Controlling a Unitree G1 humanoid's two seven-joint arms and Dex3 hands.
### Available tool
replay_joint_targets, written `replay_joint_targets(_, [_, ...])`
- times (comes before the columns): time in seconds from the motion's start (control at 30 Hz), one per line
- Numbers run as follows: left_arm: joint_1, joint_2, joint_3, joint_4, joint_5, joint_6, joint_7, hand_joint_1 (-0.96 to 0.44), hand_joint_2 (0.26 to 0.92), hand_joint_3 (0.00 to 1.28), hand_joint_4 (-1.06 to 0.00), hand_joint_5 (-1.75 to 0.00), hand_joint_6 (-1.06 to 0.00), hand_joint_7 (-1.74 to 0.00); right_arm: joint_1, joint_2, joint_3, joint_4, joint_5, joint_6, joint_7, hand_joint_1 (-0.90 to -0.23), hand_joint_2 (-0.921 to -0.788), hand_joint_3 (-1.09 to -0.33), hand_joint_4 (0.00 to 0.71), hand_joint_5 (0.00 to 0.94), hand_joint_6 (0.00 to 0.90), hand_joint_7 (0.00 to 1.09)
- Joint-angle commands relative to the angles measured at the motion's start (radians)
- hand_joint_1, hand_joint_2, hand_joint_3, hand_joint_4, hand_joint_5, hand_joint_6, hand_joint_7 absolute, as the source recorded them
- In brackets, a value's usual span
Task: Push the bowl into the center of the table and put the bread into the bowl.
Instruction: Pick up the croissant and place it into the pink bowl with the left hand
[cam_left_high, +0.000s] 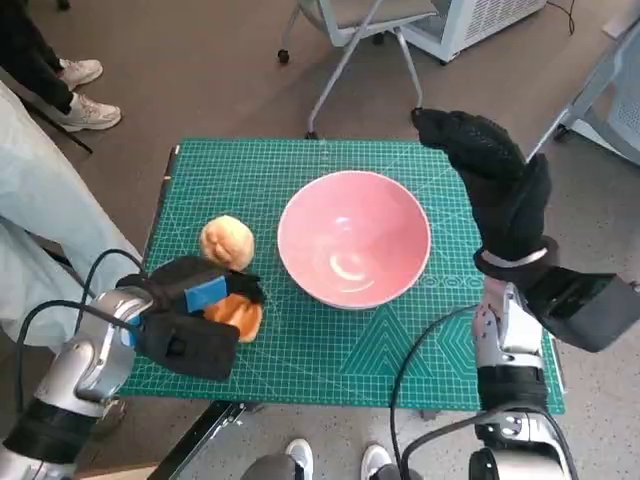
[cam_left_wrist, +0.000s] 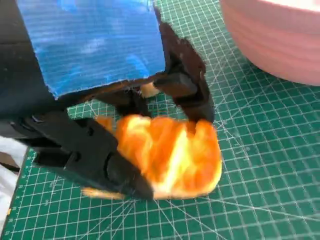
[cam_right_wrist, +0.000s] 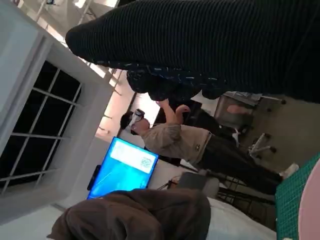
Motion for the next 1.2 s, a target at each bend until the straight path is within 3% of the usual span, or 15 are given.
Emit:
replay_joint_targets(0.03, [0.034,0.020,0.016,-0.035,-0.010,0.004,-0.017,0.00,0.901,0.02,-0.78,-1.13,-0.72,-1.01,0.028,0.009,0.000,0.004,0.002,0.014,0.002,-0.679,-0.921,-0.750,0.182,0.001,0.001,0.61])
replay_joint_targets(0.37, [0.067,0.033,0.058,-0.075,-0.015,-0.046,0.028,0.00,0.903,0.03,-0.79,-1.05,-0.69,-1.10,0.023,0.013,0.001,0.019,-0.008,0.009,-0.004,-0.673,-0.921,-0.749,0.183,0.002,0.001,0.62])
replay_joint_targets(0.43, [-0.086,-0.024,0.005,0.156,0.017,-0.102,0.079,0.00,0.899,0.02,-0.81,-1.02,-0.70,-1.12,0.024,0.013,0.002,0.018,-0.010,0.008,-0.005,-0.673,-0.921,-0.749,0.183,0.002,0.001,0.62])
replay_joint_targets(0.5, [-0.119,-0.030,-0.001,0.198,0.019,-0.127,0.095,0.00,0.893,0.02,-0.83,-0.98,-0.70,-1.12,0.024,0.013,0.001,0.019,-0.008,0.008,-0.004,-0.673,-0.921,-0.749,0.183,0.002,0.001,0.62])
replay_joint_targets(0.83, [-0.005,0.054,0.139,-0.122,-0.074,-0.099,0.037,0.00,0.846,0.01,-0.98,-0.77,-0.79,-1.05,0.023,0.011,-0.006,0.020,-0.002,0.013,0.002,-0.668,-0.921,-0.749,0.183,0.002,0.001,0.61])
replay_joint_targets(1.2, [-0.099,0.039,0.270,-0.332,-0.172,0.023,-0.003,0.00,0.850,0.01,-0.97,-0.80,-0.80,-1.03,0.023,0.013,-0.007,0.023,0.004,0.016,0.005,-0.666,-0.921,-0.749,0.184,0.002,0.002,0.61])
